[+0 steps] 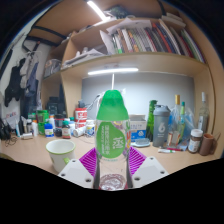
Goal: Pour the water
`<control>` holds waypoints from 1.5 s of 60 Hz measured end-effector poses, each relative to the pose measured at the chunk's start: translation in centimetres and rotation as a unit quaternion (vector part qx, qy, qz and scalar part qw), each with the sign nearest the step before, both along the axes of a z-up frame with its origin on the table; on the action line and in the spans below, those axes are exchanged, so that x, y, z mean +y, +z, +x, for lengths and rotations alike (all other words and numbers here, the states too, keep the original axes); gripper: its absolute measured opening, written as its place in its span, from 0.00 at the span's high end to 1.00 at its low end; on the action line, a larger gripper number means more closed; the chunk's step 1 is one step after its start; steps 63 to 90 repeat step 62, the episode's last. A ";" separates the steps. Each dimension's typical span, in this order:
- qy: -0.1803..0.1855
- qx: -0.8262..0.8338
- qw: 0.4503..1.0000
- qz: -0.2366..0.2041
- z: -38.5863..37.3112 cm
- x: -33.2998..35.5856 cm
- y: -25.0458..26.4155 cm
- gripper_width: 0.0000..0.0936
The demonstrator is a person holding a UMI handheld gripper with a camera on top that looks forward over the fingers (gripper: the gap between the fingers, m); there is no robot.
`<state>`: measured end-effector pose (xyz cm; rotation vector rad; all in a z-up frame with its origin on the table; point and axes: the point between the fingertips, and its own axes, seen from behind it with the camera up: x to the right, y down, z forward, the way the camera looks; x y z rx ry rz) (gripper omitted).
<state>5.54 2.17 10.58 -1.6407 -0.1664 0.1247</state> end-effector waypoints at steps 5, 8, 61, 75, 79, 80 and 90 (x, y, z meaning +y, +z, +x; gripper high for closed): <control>-0.003 -0.001 1.000 0.002 -0.1 -0.1 -0.1 0.60; -0.004 0.002 1.000 0.001 -0.1 -0.1 -0.1 0.59; -0.033 -0.006 0.999 -0.023 3.8 -23.9 -5.2 0.09; -0.034 -0.004 0.999 -0.023 3.9 -24.3 -5.3 0.09; -0.034 -0.004 0.999 -0.023 3.9 -24.3 -5.3 0.09; -0.034 -0.004 0.999 -0.023 3.9 -24.3 -5.3 0.09; -0.034 -0.004 0.999 -0.023 3.9 -24.3 -5.3 0.09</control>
